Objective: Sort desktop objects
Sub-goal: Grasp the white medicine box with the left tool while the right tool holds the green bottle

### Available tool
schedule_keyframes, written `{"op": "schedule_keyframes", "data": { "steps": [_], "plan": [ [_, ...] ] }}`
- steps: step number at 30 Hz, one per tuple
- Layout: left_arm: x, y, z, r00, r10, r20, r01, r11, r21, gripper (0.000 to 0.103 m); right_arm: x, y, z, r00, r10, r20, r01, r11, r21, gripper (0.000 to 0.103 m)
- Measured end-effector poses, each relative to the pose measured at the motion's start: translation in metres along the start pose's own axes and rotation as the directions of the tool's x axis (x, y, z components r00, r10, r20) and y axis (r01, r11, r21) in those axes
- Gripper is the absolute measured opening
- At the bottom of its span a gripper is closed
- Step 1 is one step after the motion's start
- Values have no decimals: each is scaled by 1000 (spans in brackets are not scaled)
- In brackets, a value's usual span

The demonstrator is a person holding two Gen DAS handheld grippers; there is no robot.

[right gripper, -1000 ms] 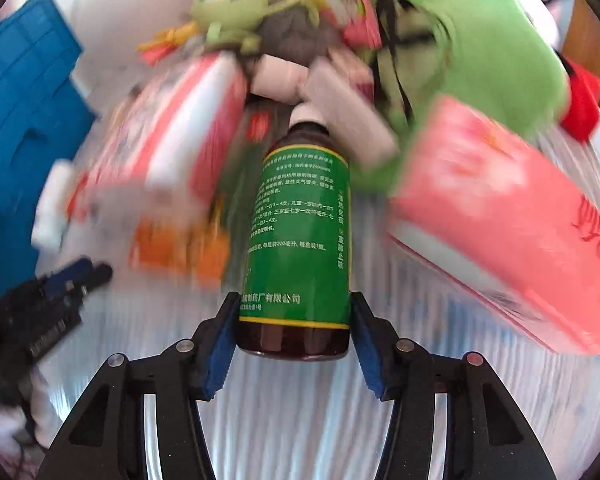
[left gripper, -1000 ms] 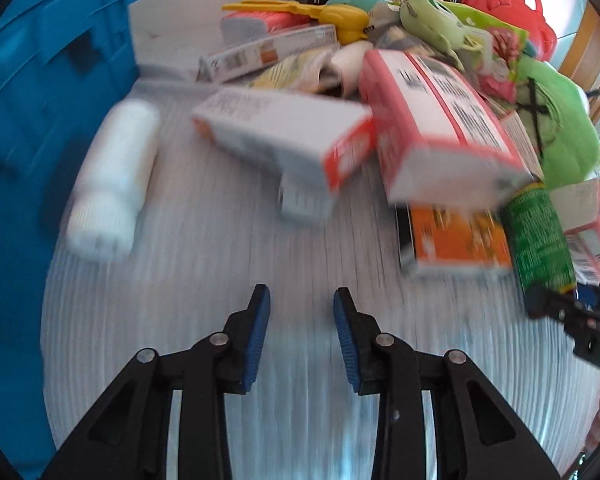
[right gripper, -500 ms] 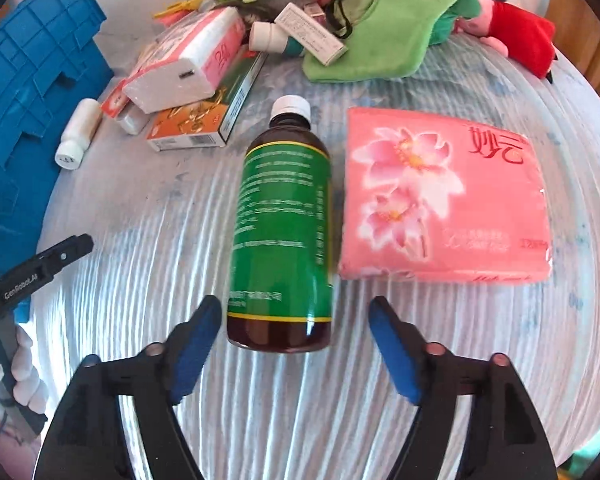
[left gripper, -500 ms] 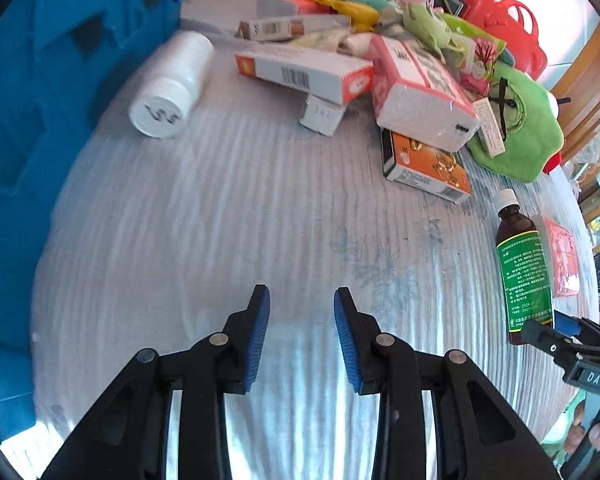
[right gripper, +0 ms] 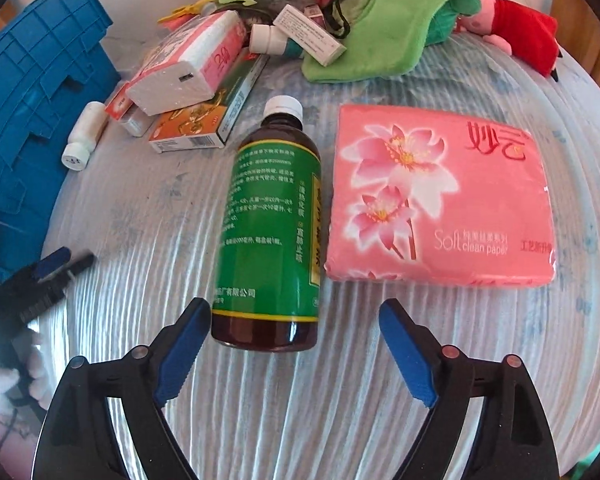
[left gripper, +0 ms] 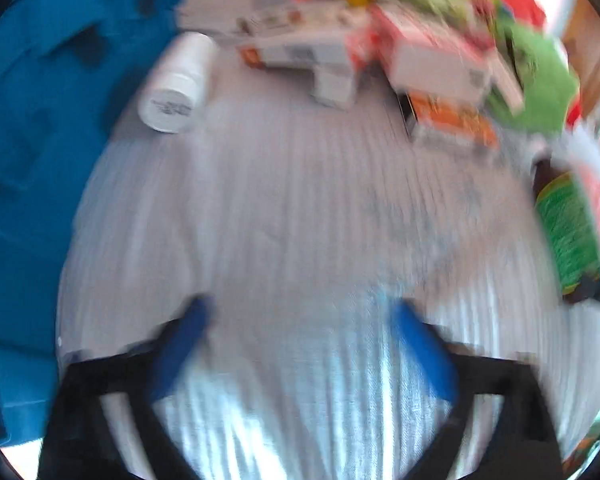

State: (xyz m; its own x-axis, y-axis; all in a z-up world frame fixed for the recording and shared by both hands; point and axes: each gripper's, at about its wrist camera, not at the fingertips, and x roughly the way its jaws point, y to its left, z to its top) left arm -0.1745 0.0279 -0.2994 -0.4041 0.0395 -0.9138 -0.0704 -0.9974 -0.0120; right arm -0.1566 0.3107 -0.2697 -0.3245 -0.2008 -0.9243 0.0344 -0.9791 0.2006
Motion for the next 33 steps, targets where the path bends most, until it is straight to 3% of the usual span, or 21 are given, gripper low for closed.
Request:
{"op": "schedule_keyframes", "data": {
  "steps": [2, 4, 7, 9, 10, 14, 18, 22, 26, 29, 30, 31, 32, 33],
  "plan": [
    [1, 1, 6, 1000, 7, -7, -7, 999, -47, 102, 0, 1, 4, 1000, -1, 4, 1, 1000, -5, 89],
    [-2, -3, 13, 1000, -6, 14, 7, 999, -49, 83, 3, 3, 8, 1000, 2, 8, -2, 1000, -6, 89],
    [-13, -18, 30, 998, -14, 61, 15, 1000, -12, 83, 7, 7, 15, 1000, 4, 18, -4, 1000, -15, 84],
    [-20, -29, 44, 995, -22, 93, 21, 1000, 9, 83, 10, 10, 21, 1000, 4, 29, -3, 1000, -22, 58],
    [-23, -33, 52, 994, -28, 105, 27, 1000, 13, 83, 12, 9, 25, 1000, 15, 27, -15, 1000, -13, 51],
    [-23, -55, 97, 988, -47, 147, 45, 999, 16, 83, 19, 6, 44, 999, -20, 44, 20, 1000, -1, 51],
    [-12, -64, 126, 986, 13, 167, -18, 1000, 24, 83, 24, -7, 66, 999, -10, 48, 9, 1000, 23, 51],
    [8, -39, 139, 986, 65, 150, -65, 998, -6, 83, 27, -15, 82, 998, -15, 56, 14, 1000, 19, 52],
    [36, -23, 153, 991, 51, 123, -51, 999, -4, 83, 33, -21, 97, 998, -25, 60, 25, 1000, 15, 52],
    [53, -25, 162, 993, 44, 109, -48, 998, 28, 81, 36, -22, 107, 997, -33, 67, 32, 999, 14, 59],
    [56, -27, 163, 993, 35, 111, -39, 999, 36, 69, 35, -23, 111, 997, -25, 76, 23, 1000, 16, 68],
    [58, -28, 162, 994, 24, 106, -28, 999, 39, 48, 35, -23, 113, 996, -21, 83, 20, 1000, 14, 74],
    [62, -29, 161, 996, 8, 89, -11, 999, 39, 39, 34, -22, 116, 996, -26, 89, 25, 1000, 9, 80],
    [62, -30, 160, 995, -18, 101, 16, 999, 29, 31, 36, -21, 119, 995, -36, 89, 36, 999, 4, 80]
  ]
}}
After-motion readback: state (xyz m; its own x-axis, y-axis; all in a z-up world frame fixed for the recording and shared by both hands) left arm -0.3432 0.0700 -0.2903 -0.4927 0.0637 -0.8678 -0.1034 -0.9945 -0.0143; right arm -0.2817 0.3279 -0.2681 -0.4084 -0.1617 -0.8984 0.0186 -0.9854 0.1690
